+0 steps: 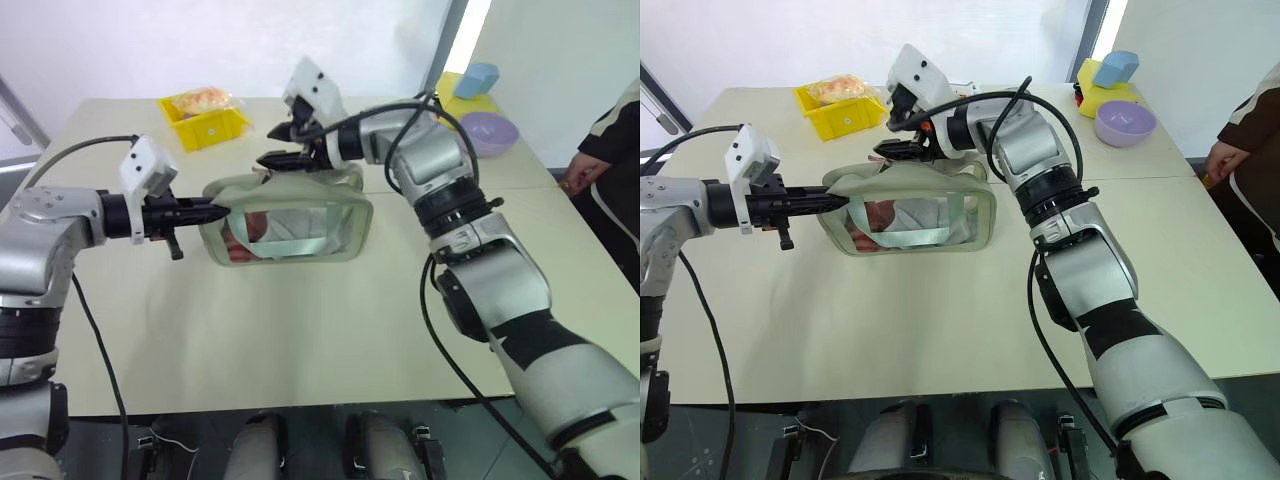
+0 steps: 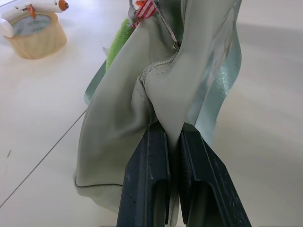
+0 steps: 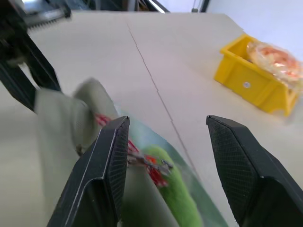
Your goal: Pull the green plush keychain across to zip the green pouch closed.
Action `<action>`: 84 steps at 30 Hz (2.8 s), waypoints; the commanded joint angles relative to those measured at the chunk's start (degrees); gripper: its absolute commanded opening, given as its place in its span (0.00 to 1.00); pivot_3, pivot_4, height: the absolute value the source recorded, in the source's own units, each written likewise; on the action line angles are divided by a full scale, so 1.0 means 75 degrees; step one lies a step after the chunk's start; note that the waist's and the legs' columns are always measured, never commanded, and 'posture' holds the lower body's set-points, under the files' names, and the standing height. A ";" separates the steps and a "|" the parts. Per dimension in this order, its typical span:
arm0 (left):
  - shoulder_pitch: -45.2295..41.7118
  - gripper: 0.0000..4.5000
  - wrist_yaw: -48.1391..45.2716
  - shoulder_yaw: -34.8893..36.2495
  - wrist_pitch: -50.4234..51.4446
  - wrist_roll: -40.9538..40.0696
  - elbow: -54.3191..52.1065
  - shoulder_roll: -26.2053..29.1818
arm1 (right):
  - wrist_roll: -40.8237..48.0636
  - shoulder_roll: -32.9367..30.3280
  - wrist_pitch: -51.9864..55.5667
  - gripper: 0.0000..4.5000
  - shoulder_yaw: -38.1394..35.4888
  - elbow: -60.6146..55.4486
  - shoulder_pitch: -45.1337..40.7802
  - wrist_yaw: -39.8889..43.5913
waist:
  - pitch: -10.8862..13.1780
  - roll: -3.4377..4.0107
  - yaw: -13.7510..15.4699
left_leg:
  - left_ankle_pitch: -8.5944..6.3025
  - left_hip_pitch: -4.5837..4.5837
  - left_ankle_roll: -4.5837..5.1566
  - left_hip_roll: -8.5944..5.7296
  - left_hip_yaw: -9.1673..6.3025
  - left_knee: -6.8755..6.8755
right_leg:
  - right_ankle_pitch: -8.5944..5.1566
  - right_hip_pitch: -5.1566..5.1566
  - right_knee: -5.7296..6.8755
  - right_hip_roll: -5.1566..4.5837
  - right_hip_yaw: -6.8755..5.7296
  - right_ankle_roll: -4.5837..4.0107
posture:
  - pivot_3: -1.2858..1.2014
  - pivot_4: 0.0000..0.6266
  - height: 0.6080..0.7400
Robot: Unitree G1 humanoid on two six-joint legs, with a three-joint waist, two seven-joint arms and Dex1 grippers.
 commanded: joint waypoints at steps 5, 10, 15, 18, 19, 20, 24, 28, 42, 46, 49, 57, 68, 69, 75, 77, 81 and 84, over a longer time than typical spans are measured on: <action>0.0121 0.00 0.0128 0.0233 0.0029 -0.0109 -0.0215 0.0182 | -0.0569 -0.0453 -0.1324 0.59 0.0054 -0.0124 -0.0049 0.0351 | 0.0001 0.0001 -0.0050 | 0.0000 0.0004 0.0000 0.0008 0.0001 -0.0001 | 0.0000 -0.0001 0.0000 0.0005 0.0000 0.0000 | 0.52 0.24 0.99; 0.0061 0.00 0.0174 0.0215 -0.0078 -0.0065 -0.0098 0.0187 | -0.0865 -0.0414 -0.2047 0.59 0.0237 -0.0584 0.0302 0.0413 | 0.0001 0.0001 -0.0047 | 0.0000 0.0005 -0.0001 0.0011 0.0003 -0.0001 | 0.0000 -0.0001 0.0000 0.0006 0.0000 0.0000 | 0.52 0.24 0.99; 0.0026 0.00 0.0194 0.0205 -0.0098 -0.0061 -0.0075 0.0173 | -0.1168 -0.0175 -0.2727 0.59 0.0369 -0.0632 0.0472 0.0144 | 0.0001 0.0002 -0.0047 | 0.0001 0.0004 -0.0001 0.0011 0.0003 -0.0002 | 0.0000 -0.0001 0.0001 0.0006 0.0001 0.0000 | 0.52 0.24 0.99; 0.0018 0.00 0.0202 0.0205 -0.0090 -0.0066 -0.0083 0.0180 | -0.1351 -0.0035 -0.3235 0.59 0.0469 -0.0593 0.0530 0.0002 | 0.0001 0.0002 -0.0048 | 0.0001 0.0004 -0.0002 0.0011 0.0004 -0.0001 | 0.0000 -0.0001 0.0000 0.0006 0.0000 0.0000 | 0.52 0.24 0.99; 0.0006 0.00 0.0204 0.0200 -0.0089 -0.0062 -0.0074 0.0181 | -0.1451 0.0041 -0.3463 0.59 0.0523 -0.0544 0.0530 -0.0124 | 0.0001 0.0002 -0.0048 | 0.0001 0.0004 -0.0002 0.0011 0.0004 -0.0001 | 0.0000 -0.0001 0.0000 0.0006 0.0001 0.0000 | 0.52 0.24 0.99; 0.0001 0.00 0.0203 0.0196 -0.0094 -0.0057 -0.0069 0.0183 | -0.1563 0.0104 -0.3699 0.59 0.0579 -0.0483 0.0524 -0.0244 | 0.0001 0.0002 -0.0049 | 0.0001 0.0005 -0.0002 0.0011 0.0004 -0.0001 | 0.0000 -0.0001 0.0000 0.0006 0.0000 0.0000 | 0.52 0.24 0.99; -0.0002 0.00 0.0216 0.0190 -0.0090 -0.0057 -0.0082 0.0172 | -0.1958 0.0471 -0.4473 0.59 0.0702 -0.0006 0.0445 -0.0924 | 0.0001 0.0002 -0.0051 | 0.0002 0.0005 -0.0003 0.0011 0.0005 -0.0001 | 0.0000 -0.0001 0.0000 0.0006 0.0000 0.0000 | 0.52 0.24 0.99; -0.0008 0.00 0.0239 0.0192 -0.0077 -0.0067 -0.0108 0.0155 | -0.2274 0.0784 -0.5340 0.59 0.0757 0.0528 0.0337 -0.1597 | 0.0001 0.0002 -0.0055 | 0.0003 0.0005 -0.0005 0.0012 0.0005 -0.0002 | 0.0000 -0.0001 0.0001 0.0006 0.0000 0.0000 | 0.52 0.24 0.99; -0.0036 0.00 0.0324 0.0202 -0.0192 -0.0022 0.0032 0.0163 | -0.2189 0.0795 -0.6469 0.01 0.0491 0.1219 0.0233 -0.1950 | 0.0001 0.0003 -0.0065 | 0.0005 0.0006 -0.0008 0.0018 0.0005 -0.0002 | 0.0000 -0.0001 0.0000 0.0006 0.0000 0.0000 | 0.52 0.24 0.99; -0.0181 0.00 0.0315 0.0111 -0.0265 0.0017 0.0182 0.0098 | -0.2200 0.0686 -0.6433 0.01 0.0398 0.1144 0.0269 -0.2147 | 0.0002 0.0003 -0.0063 | 0.0005 0.0006 -0.0009 0.0018 0.0005 -0.0002 | 0.0000 -0.0001 0.0001 0.0006 0.0000 0.0000 | 0.52 0.24 0.99; -0.0213 0.00 0.0299 0.0084 -0.0321 0.0024 0.0256 0.0075 | -0.2547 0.0432 -0.6703 0.01 0.0556 0.1155 0.0312 -0.2391 | 0.0002 0.0003 -0.0048 | 0.0005 0.0005 -0.0009 0.0017 0.0005 -0.0002 | 0.0000 -0.0001 0.0001 0.0005 0.0001 -0.0001 | 0.52 0.24 0.99; -0.0242 0.00 0.0286 0.0118 -0.0347 0.0005 0.0375 0.0119 | -0.4109 0.0232 -0.8033 0.01 0.1335 0.1681 0.0102 -0.4061 | 0.0002 0.0003 -0.0082 | 0.0006 0.0008 -0.0010 0.0015 0.0007 -0.0003 | -0.0001 -0.0001 0.0001 0.0007 0.0001 -0.0001 | 0.52 0.24 0.99; -0.0118 0.00 0.0356 0.0239 -0.0227 -0.0063 0.0171 0.0191 | -0.5372 0.0388 -0.8836 0.98 0.2053 0.2513 -0.0324 -0.5639 | 0.0002 0.0003 -0.0216 | 0.0009 0.0011 -0.0016 0.0018 0.0005 -0.0007 | -0.0001 -0.0001 0.0004 0.0006 0.0001 -0.0002 | 0.52 0.24 0.99; -0.0085 0.00 0.0365 0.0264 -0.0211 -0.0077 0.0130 0.0201 | -0.5403 0.0438 -0.8874 0.98 0.2069 0.2533 -0.0353 -0.5707 | 0.0002 0.0003 -0.0221 | 0.0010 0.0011 -0.0017 0.0019 0.0005 -0.0007 | -0.0001 -0.0001 0.0004 0.0006 0.0001 -0.0002 | 0.52 0.24 0.99; 0.0012 0.00 0.0448 0.0345 -0.0127 -0.0125 -0.0038 0.0197 | -0.6038 0.0577 -0.9052 0.98 0.2532 0.2685 -0.0536 -0.6314 | 0.0002 0.0004 -0.0234 | 0.0012 0.0013 -0.0022 0.0022 0.0004 -0.0012 | -0.0001 -0.0001 0.0004 0.0007 0.0001 -0.0002 | 0.52 0.24 0.99; 0.0024 0.00 0.0463 0.0365 -0.0112 -0.0129 -0.0052 0.0200 | -0.6083 0.0637 -0.9062 0.98 0.2584 0.2783 -0.0560 -0.6398 | 0.0002 0.0004 -0.0234 | 0.0013 0.0014 -0.0022 0.0022 0.0005 -0.0013 | -0.0001 -0.0001 0.0004 0.0007 0.0001 -0.0002 | 0.52 0.24 0.99; 0.0080 0.00 0.0499 0.0380 -0.0097 -0.0144 -0.0103 0.0181 | -0.5926 0.0900 -0.9020 0.98 0.2492 0.2894 -0.0630 -0.6417 | 0.0002 0.0004 -0.0240 | 0.0013 0.0016 -0.0023 0.0022 0.0005 -0.0014 | -0.0001 0.0000 0.0004 0.0007 0.0002 -0.0002 | 0.52 0.24 0.99; 0.0077 0.00 0.0510 0.0379 -0.0086 -0.0149 -0.0120 0.0175 | -0.5887 0.0942 -0.9050 0.93 0.2470 0.2977 -0.0686 -0.6332 | 0.0002 0.0004 -0.0241 | 0.0014 0.0017 -0.0025 0.0023 0.0005 -0.0016 | -0.0001 0.0000 0.0004 0.0008 0.0002 -0.0002 | 0.52 0.24 0.99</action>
